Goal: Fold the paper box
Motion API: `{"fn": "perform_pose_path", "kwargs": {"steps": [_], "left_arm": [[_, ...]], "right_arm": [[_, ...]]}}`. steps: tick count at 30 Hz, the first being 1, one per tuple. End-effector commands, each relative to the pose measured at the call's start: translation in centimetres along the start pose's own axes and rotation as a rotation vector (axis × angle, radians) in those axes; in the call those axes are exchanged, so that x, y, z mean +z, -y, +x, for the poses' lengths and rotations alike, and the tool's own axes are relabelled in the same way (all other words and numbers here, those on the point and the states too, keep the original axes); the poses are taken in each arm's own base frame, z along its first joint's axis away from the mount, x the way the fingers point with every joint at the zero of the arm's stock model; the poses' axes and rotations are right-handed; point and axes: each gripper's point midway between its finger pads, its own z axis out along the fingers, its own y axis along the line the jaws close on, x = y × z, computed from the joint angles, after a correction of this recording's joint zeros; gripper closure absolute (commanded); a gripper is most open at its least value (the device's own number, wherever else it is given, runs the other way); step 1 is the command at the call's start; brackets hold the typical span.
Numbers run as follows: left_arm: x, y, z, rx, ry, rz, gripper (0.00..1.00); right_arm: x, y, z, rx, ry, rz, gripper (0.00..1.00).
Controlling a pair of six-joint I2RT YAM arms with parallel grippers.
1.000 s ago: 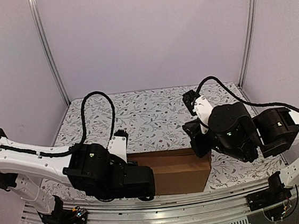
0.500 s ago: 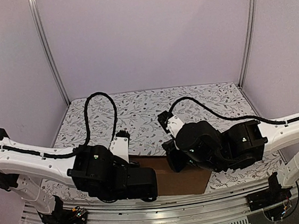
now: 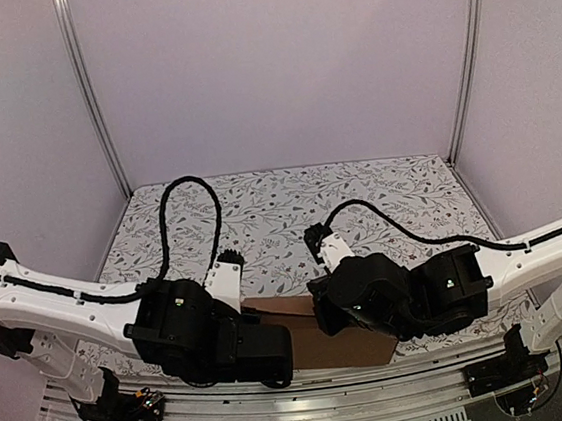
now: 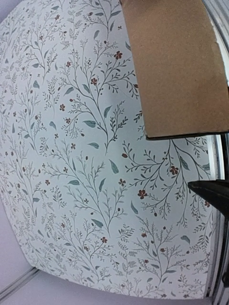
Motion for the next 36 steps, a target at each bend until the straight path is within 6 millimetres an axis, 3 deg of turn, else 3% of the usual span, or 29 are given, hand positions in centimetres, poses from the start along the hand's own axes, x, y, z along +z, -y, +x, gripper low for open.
{"fn": "perform_pose_path", "kwargs": {"steps": [1, 6, 13, 17, 23, 32, 36], "left_arm": [[-1.5, 1.4, 3.7, 0.057, -0.120, 0.105, 0.53], [-3.0, 1.7, 4.5, 0.073, -0.162, 0.294, 0.39], [-4.8, -0.3, 3.1, -0.064, -0.112, 0.534, 0.35], [-4.1, -1.1, 2.5, -0.129, -0.094, 0.557, 0.35], [-4.1, 0.2, 1.7, -0.075, -0.088, 0.542, 0.35], [-6.7, 1.0, -1.0, -0.025, -0.060, 0.653, 0.35], [-6.7, 0.9, -1.8, -0.018, -0.049, 0.663, 0.35]], "right_arm": [[1.1, 1.9, 4.6, -0.074, -0.107, 0.072, 1.00], [1.2, 2.6, 5.3, -0.076, -0.110, 0.092, 1.00], [1.4, 3.2, 6.6, -0.077, -0.126, 0.111, 1.00], [1.6, 3.2, 6.8, -0.073, -0.128, 0.119, 1.00], [1.5, 3.0, 6.0, -0.084, -0.111, 0.121, 1.00], [1.9, 3.2, 5.7, -0.109, -0.106, 0.145, 1.00], [1.9, 3.5, 4.8, -0.112, -0.090, 0.149, 1.00]]}}
